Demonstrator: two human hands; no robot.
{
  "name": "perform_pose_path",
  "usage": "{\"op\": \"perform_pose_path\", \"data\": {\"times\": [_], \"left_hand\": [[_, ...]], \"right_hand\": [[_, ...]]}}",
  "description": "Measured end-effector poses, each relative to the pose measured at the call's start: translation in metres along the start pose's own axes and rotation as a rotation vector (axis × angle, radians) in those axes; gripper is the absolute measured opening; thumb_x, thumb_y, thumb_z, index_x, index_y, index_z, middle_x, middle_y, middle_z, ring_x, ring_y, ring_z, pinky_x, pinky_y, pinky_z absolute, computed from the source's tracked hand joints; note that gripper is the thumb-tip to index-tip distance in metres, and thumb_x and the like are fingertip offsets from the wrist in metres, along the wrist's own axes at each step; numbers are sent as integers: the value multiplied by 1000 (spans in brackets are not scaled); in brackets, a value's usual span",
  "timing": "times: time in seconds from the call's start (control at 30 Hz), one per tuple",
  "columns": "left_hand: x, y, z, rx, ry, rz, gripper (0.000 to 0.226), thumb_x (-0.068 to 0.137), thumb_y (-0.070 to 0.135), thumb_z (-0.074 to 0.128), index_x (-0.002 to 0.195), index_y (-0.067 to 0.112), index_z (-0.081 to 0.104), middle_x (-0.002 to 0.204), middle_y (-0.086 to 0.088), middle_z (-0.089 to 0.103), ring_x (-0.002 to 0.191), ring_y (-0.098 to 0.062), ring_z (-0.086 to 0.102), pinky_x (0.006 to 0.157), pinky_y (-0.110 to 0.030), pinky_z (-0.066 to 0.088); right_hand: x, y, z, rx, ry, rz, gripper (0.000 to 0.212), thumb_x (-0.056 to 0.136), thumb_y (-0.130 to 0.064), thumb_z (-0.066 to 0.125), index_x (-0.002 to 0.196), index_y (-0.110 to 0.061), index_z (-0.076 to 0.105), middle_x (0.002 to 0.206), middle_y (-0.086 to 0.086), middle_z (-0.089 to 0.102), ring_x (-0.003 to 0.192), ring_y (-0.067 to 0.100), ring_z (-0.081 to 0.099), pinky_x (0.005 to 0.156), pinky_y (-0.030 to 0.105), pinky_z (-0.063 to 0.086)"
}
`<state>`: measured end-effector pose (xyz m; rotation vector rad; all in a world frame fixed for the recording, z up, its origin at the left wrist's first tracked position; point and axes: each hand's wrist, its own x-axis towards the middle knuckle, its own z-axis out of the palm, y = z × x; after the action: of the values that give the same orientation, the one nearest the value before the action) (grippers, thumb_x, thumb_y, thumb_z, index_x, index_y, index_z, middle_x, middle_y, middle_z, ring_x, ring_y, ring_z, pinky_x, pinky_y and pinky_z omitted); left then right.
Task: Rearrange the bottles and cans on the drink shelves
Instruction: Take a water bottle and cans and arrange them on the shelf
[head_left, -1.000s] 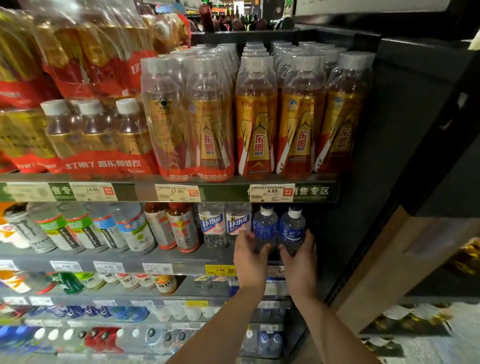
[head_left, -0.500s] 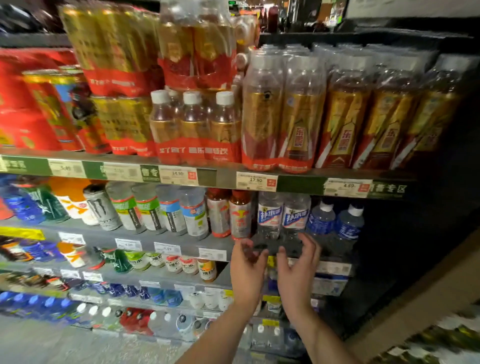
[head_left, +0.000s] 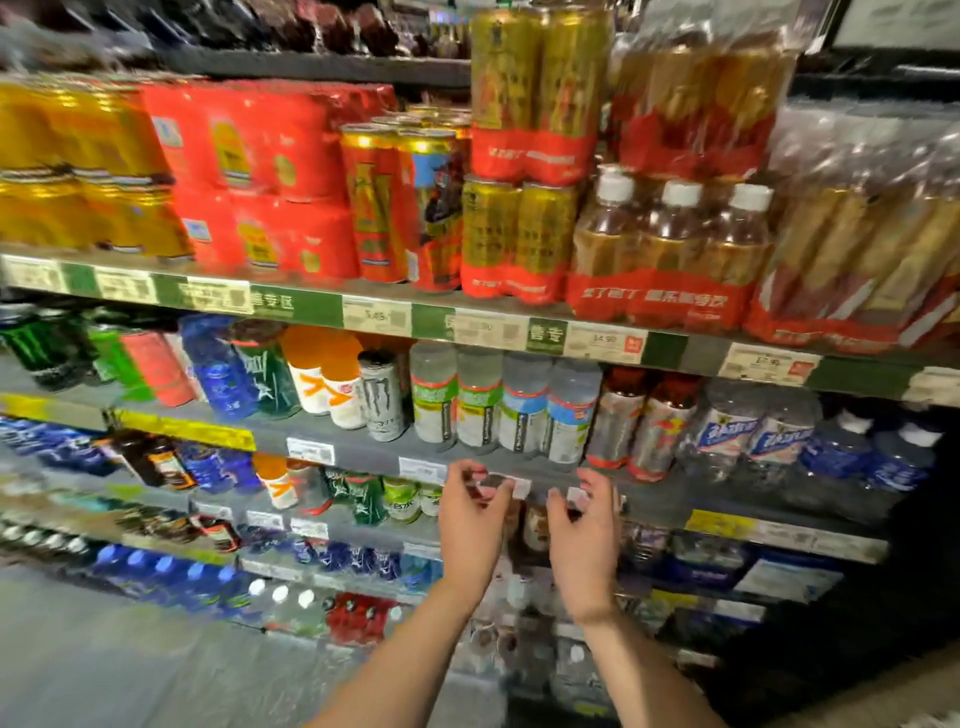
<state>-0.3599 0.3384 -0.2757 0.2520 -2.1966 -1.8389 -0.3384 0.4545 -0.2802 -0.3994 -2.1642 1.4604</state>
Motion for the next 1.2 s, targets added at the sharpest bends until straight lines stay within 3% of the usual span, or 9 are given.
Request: {"op": "perform_pose_path", "data": {"times": [0.13,0.27,0.47,0.7,0.93,1.0,1.07,1.13,1.2], "left_hand": [[24,-6,-20,-3,23,-10,28,86,12,77,101,18,54,90,0,64,69,8,60,65,-9,46],[50,-10,-37,-13,77,-16,26,86,10,77,101,12,56,84,0,66,67,6,61,63,-11,45],[92,-14,-91,-13,229,-39,24,86,10,77,97,18,58,81,5,65,68,5,61,68,-16,51],[143,-15,-148,-4,200,-100,19,86,10,77,95,10,60,81,2,65,64,2,59,63,-16,49],[185,-35,-199,-12,59,-145,17,85,14,78,90,13,62,73,5,64,54,4,51,60,-19,42],[197,-44,-216,-12,2,-148,18,85,9,77,84,16,60,69,6,61,56,2,51,59,-18,42],[209,-52,-231,7,-70,-144,15,89,4,71,86,16,62,75,2,65,68,-6,57,62,-19,44],[219,-59,-245,33,-156,-133,6,89,12,69,93,10,65,86,-8,71,79,-18,63,67,-25,49],[219,-62,-256,-2,-149,-113,34,74,39,74,90,10,67,85,-8,74,81,-22,69,71,-34,52]], "right_hand": [[-8,-15,34,68,-75,25,28,89,-7,70,111,-21,58,106,-13,55,93,10,58,87,27,49],[-3,-23,70,87,-161,0,25,90,-8,70,107,-22,58,105,-6,59,90,13,61,74,7,43],[0,-55,145,132,-390,-21,27,92,-17,68,113,-26,55,116,-7,62,110,6,59,95,26,48],[-4,-85,207,-40,-371,-66,68,93,-31,67,150,-14,33,146,7,47,135,21,44,100,15,27],[-3,-96,272,-34,-207,74,82,90,-15,71,155,-2,22,157,15,35,142,16,34,109,3,13],[-5,-102,282,-121,-111,98,83,89,-23,74,152,5,27,155,23,36,144,28,37,117,18,17],[-3,-98,292,-160,-24,112,77,84,-28,78,143,6,40,142,28,51,132,38,50,110,38,38],[-1,-95,300,-223,39,144,65,82,-28,79,131,4,50,128,28,60,118,40,60,93,42,48],[0,-93,301,-254,74,128,56,82,-26,78,127,-4,55,126,23,64,116,37,62,89,39,49]]}}
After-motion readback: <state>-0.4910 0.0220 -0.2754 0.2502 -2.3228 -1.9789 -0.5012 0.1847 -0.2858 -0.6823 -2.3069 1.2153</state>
